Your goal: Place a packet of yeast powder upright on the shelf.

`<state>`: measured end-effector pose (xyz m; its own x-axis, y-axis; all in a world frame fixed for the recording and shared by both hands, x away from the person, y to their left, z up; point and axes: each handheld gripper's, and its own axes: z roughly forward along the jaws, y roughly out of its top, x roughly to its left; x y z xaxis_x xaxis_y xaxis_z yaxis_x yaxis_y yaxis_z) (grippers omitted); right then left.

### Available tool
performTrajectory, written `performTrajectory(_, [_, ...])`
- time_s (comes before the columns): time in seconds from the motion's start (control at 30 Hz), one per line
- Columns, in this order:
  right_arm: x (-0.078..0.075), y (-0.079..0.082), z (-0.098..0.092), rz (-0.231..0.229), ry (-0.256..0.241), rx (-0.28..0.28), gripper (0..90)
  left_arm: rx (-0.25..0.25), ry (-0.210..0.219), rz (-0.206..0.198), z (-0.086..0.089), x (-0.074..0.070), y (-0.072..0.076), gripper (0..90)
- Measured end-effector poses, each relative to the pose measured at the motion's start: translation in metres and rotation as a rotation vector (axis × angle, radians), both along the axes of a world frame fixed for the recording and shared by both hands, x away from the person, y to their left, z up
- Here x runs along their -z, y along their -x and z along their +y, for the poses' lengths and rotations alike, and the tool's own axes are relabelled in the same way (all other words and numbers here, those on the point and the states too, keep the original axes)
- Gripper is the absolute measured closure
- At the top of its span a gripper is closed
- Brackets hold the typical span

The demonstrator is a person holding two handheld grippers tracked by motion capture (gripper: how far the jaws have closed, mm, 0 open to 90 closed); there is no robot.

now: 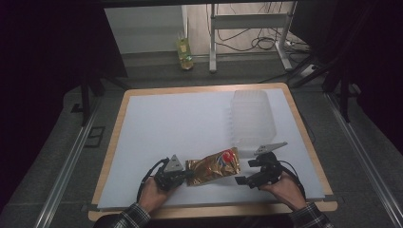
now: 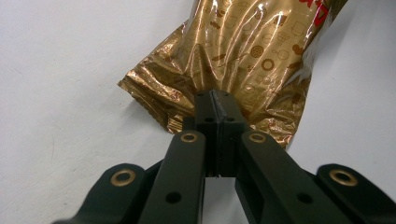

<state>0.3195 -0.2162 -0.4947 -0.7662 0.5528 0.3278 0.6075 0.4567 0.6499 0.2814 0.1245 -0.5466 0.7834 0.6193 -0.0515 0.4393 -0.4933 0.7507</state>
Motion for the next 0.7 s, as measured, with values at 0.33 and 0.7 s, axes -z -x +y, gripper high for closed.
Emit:
performTrajectory(0.33, [0.0, -0.018, 0.028, 0.106, -0.016, 0.022, 16.7, 0.0, 0.004, 0.006, 0.001, 0.0, 0.0, 89.9])
performTrajectory(0.7, [-0.003, -0.035, 0.043, 0.206, -0.089, 0.047, 45.9, -0.002, 0.002, 0.004, 0.0, 0.0, 0.0, 89.8])
